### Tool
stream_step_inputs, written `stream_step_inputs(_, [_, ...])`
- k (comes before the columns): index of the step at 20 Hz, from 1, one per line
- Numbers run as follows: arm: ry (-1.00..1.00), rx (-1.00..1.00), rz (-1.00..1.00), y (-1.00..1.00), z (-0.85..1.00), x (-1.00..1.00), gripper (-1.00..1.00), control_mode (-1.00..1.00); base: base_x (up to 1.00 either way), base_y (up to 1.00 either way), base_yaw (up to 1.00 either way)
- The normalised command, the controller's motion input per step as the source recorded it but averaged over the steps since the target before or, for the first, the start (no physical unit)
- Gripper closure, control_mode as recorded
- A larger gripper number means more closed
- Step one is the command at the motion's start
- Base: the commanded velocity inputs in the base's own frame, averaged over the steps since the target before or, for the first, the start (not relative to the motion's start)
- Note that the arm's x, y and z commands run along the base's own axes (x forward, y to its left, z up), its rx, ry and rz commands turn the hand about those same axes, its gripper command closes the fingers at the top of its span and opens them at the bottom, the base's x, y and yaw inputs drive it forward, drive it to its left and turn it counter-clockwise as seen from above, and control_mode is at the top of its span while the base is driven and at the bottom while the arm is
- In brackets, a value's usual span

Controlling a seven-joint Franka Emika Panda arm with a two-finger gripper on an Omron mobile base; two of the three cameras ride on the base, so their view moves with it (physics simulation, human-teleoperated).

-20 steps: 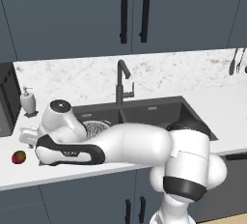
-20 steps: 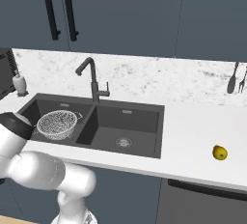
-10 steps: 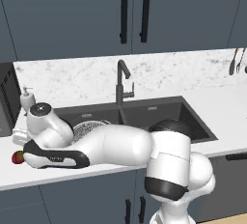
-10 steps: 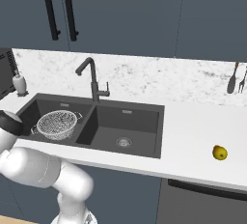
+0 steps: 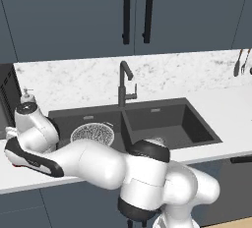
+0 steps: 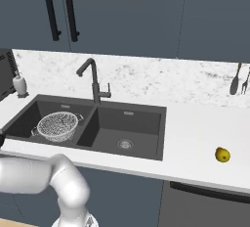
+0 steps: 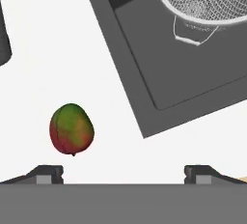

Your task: Put the colander in the sink, put the mango, pear in the colander, and turn on the sink faucet and pour water over the colander.

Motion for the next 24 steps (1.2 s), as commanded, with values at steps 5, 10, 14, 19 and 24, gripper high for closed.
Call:
stream_step_inputs(5, [0.08,0.03,0.0,0.13,-0.18,0.22,-1.0,-1.0,0.0,0.0,0.0])
stream_step_inputs(10, [0.04,0.02,0.01,0.18,-0.35,0.03,-1.0,-1.0,0.0,0.0,0.0])
stream_step_inputs(14, [0.0,0.0,0.07,0.17,-0.27,0.09,-1.0,-1.0,0.0,0.0,0.0])
stream_step_inputs(19, [-0.01,0.0,0.09,0.14,-0.11,0.29,-1.0,-1.0,0.0,0.0,0.0])
stream_step_inputs(24, [0.0,0.0,0.12,0.2,-0.28,0.18,-1.0,-1.0,0.0,0.0,0.0])
